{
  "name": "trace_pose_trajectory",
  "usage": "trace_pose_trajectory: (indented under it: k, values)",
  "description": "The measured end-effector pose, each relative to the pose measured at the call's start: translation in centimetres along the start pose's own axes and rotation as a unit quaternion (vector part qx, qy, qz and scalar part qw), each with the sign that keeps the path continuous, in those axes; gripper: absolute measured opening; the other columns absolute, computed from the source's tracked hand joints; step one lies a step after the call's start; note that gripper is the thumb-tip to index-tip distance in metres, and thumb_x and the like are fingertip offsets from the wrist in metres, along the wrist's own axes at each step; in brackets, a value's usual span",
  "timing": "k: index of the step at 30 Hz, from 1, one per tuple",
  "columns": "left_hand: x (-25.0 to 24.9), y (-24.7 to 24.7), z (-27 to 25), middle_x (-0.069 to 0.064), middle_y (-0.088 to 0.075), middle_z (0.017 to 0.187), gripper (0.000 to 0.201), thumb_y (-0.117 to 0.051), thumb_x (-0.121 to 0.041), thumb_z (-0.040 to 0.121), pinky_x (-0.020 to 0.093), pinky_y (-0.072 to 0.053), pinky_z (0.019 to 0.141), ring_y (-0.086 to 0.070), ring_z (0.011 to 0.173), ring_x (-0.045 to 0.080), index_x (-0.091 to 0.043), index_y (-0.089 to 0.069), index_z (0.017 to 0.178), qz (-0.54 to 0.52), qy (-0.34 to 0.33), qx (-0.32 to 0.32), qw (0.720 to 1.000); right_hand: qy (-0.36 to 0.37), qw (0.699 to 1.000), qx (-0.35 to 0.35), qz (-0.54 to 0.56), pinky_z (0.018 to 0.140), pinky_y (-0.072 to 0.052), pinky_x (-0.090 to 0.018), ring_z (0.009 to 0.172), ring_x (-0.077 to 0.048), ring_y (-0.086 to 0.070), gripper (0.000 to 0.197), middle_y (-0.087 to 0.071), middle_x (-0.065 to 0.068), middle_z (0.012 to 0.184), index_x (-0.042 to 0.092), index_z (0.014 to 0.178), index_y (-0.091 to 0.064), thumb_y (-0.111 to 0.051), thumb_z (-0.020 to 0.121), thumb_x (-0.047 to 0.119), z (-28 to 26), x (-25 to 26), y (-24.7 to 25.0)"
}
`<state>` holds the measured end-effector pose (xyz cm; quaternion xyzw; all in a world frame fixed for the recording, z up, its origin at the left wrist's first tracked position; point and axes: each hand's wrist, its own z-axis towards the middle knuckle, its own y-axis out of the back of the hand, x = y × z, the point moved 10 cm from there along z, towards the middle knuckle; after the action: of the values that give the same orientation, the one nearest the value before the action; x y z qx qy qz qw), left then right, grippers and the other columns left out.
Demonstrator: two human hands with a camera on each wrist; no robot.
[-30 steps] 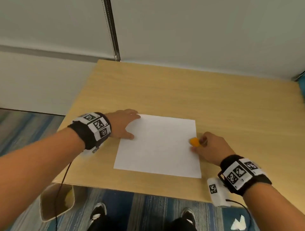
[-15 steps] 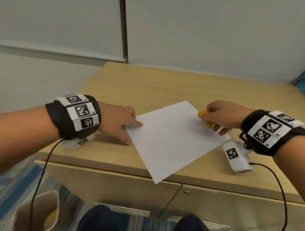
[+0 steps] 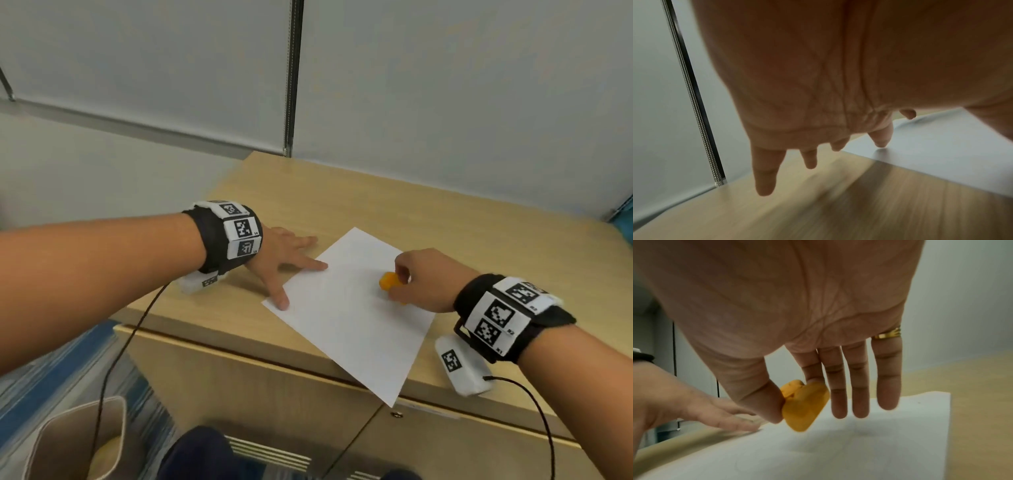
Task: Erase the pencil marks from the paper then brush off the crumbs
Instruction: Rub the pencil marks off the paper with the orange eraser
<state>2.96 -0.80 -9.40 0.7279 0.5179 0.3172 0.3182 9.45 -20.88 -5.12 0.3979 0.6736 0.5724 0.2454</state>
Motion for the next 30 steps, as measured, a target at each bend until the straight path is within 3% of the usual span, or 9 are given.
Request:
trace_pose_trajectory:
  k: [3, 7, 10, 14, 18, 21, 26, 28, 30]
  values:
    - [0.1, -0.5, 0.4, -0.004, 0.029, 0.164, 0.110, -0.064, -0.077, 0.076, 0.054, 0.002, 0.120, 0.011, 0.154, 0.034, -0.058, 0.015, 0.150, -0.009, 0.005, 0.013, 1.000, 0.035, 0.998, -0.041, 0.028, 0.062, -0.042, -0.033, 0.071, -0.021, -0.052, 0.027, -0.058, 0.001, 0.080, 0.018, 0.080, -0.054, -0.075, 0.087, 0.034, 0.0, 1.9, 1.1]
    - [0.4, -1.4, 1.1, -0.004, 0.036, 0.161, 0.119, -0.063, -0.082, 0.067, 0.062, 0.006, 0.117, 0.021, 0.151, 0.037, -0.060, 0.024, 0.145, -0.032, 0.006, 0.018, 0.999, 0.119, 0.977, 0.035, 0.171, 0.074, -0.062, -0.042, 0.070, -0.022, -0.073, 0.017, -0.074, -0.001, 0.084, 0.022, 0.094, -0.064, -0.078, 0.087, 0.026, 0.3, 6.2, -0.9]
    - [0.6, -2.3, 1.4, -0.005, 0.043, 0.157, 0.118, -0.064, -0.080, 0.071, 0.070, 0.003, 0.113, 0.030, 0.148, 0.037, -0.059, 0.025, 0.145, -0.051, 0.012, 0.022, 0.998, 0.160, 0.961, 0.079, 0.210, 0.069, -0.058, -0.035, 0.062, -0.017, -0.068, 0.021, -0.066, 0.004, 0.078, 0.020, 0.101, -0.066, -0.078, 0.089, 0.031, 1.1, 9.5, -2.3]
    - [0.6, -2.4, 1.4, -0.004, 0.044, 0.156, 0.110, -0.064, -0.075, 0.077, 0.071, 0.005, 0.112, 0.032, 0.147, 0.037, -0.056, 0.018, 0.149, -0.058, 0.013, 0.021, 0.998, 0.179, 0.956, 0.126, 0.193, 0.067, -0.051, -0.032, 0.059, -0.012, -0.059, 0.019, -0.064, 0.001, 0.077, 0.020, 0.097, -0.064, -0.079, 0.089, 0.028, 3.0, 11.9, -4.4]
    - [0.8, -2.5, 1.5, -0.006, 0.045, 0.156, 0.110, -0.064, -0.076, 0.076, 0.070, 0.005, 0.113, 0.032, 0.147, 0.037, -0.057, 0.016, 0.149, -0.064, 0.014, 0.014, 0.998, 0.169, 0.965, 0.086, 0.181, 0.075, -0.054, -0.038, 0.069, -0.015, -0.060, 0.021, -0.068, -0.001, 0.088, 0.028, 0.098, -0.063, -0.078, 0.087, 0.037, 4.7, 11.4, -4.6]
    - [0.9, -2.7, 1.6, -0.008, 0.045, 0.155, 0.112, -0.063, -0.078, 0.074, 0.071, 0.006, 0.112, 0.033, 0.147, 0.036, -0.057, 0.017, 0.149, -0.065, 0.015, 0.013, 0.998, 0.174, 0.968, 0.015, 0.178, 0.073, -0.051, -0.036, 0.067, -0.014, -0.057, 0.016, -0.063, 0.003, 0.082, 0.027, 0.097, -0.061, -0.075, 0.092, 0.033, 4.7, 11.1, -3.7]
    - [0.9, -2.5, 1.6, -0.006, 0.042, 0.157, 0.115, -0.065, -0.077, 0.072, 0.071, 0.006, 0.112, 0.032, 0.147, 0.037, -0.059, 0.019, 0.147, -0.074, 0.010, 0.004, 0.997, 0.225, 0.932, 0.187, 0.212, 0.073, -0.055, -0.035, 0.068, -0.019, -0.064, 0.011, -0.075, -0.006, 0.087, 0.015, 0.093, -0.073, -0.081, 0.089, 0.020, 2.7, 12.7, -5.0]
    - [0.9, -2.6, 1.6, -0.006, 0.043, 0.157, 0.115, -0.064, -0.078, 0.073, 0.070, 0.006, 0.113, 0.031, 0.147, 0.037, -0.056, 0.019, 0.149, -0.067, 0.015, 0.004, 0.998, 0.206, 0.954, 0.133, 0.172, 0.073, -0.055, -0.037, 0.071, -0.021, -0.066, 0.012, -0.072, -0.006, 0.088, 0.018, 0.093, -0.068, -0.078, 0.091, 0.025, 3.8, 12.4, -4.4]
    - [1.0, -2.7, 1.6, -0.006, 0.043, 0.157, 0.115, -0.062, -0.078, 0.074, 0.069, 0.006, 0.113, 0.031, 0.147, 0.037, -0.052, 0.020, 0.150, -0.057, 0.021, 0.006, 0.998, 0.186, 0.978, 0.019, 0.094, 0.063, -0.045, -0.028, 0.071, -0.014, -0.060, 0.014, -0.063, 0.004, 0.081, 0.023, 0.094, -0.059, -0.071, 0.094, 0.030, 4.6, 12.3, -2.9]
